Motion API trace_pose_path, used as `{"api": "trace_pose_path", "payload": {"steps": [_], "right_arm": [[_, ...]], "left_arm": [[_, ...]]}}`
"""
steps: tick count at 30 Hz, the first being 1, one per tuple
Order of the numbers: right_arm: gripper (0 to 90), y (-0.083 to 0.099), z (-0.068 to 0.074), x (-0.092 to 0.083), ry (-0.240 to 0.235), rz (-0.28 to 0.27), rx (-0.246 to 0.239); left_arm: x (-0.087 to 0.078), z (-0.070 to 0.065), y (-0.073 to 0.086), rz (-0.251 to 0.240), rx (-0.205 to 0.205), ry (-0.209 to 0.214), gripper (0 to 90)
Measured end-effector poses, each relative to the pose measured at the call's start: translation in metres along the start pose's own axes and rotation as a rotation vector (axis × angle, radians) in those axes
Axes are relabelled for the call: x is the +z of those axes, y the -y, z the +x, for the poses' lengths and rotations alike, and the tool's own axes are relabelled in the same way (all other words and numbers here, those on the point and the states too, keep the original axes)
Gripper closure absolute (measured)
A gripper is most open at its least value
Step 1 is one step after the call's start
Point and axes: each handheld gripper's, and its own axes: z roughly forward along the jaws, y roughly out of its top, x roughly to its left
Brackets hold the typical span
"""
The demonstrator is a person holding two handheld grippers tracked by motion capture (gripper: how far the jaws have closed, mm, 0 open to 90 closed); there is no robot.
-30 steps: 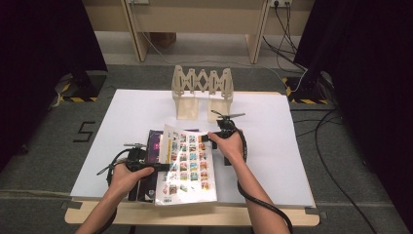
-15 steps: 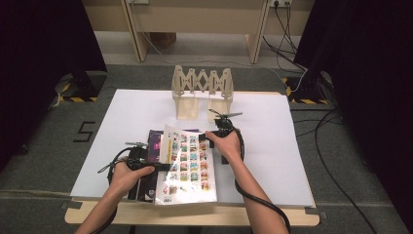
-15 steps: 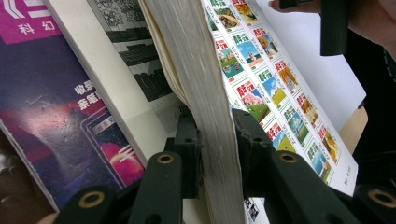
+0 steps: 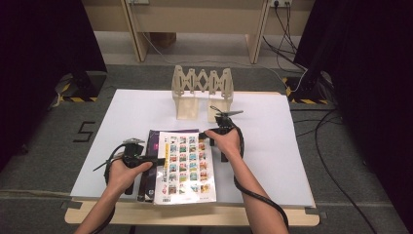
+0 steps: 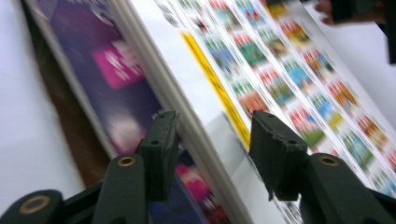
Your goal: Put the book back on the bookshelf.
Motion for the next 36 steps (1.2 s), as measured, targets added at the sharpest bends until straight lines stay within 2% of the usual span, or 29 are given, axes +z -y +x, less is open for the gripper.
{"api": "trace_pose_path", "payload": {"steps": [1, 4, 5, 8, 11, 12, 15, 19, 27, 29, 36], "right_arm": [[54.9, -0.001, 0.0, -0.001, 0.002, 0.0, -0.009], [61.8, -0.004, 0.007, -0.007, 0.007, -0.006, -0.03], [62.9, -0.005, 0.01, -0.01, 0.011, -0.008, -0.04], [66.7, -0.008, 0.019, -0.017, 0.0, -0.017, -0.073], [67.5, -0.01, 0.023, -0.021, -0.019, -0.019, -0.069], [67.6, -0.011, 0.022, -0.022, -0.043, -0.006, -0.054], [63.7, -0.01, 0.02, -0.018, -0.067, 0.023, -0.042], [67.4, -0.007, 0.017, -0.015, -0.087, -0.01, -0.042], [66.5, -0.008, 0.016, -0.014, -0.073, 0.011, -0.062], [66.9, -0.007, 0.016, -0.013, -0.066, 0.012, -0.047], [71.0, -0.007, 0.015, -0.014, -0.091, 0.007, -0.015]], "left_arm": [[0.001, 0.001, -0.001, -0.005, 0.001, -0.006, 49.8], [0.009, 0.001, 0.0, 0.019, 0.004, -0.003, 50.3], [0.011, 0.001, 0.0, 0.021, 0.003, -0.011, 47.6], [0.011, 0.001, -0.001, 0.015, 0.013, -0.023, 48.8], [0.011, 0.001, -0.001, 0.017, 0.015, -0.025, 49.2], [0.011, 0.002, 0.0, 0.016, 0.009, -0.019, 49.3], [0.011, 0.002, 0.001, 0.009, 0.01, -0.022, 49.7], [0.011, 0.003, 0.002, 0.004, 0.011, -0.021, 50.1], [0.011, 0.002, 0.001, 0.014, 0.021, -0.026, 50.2], [0.011, 0.002, 0.001, 0.009, 0.017, -0.025, 50.2], [0.01, 0.005, 0.002, 0.002, 0.016, -0.011, 50.1]]}}
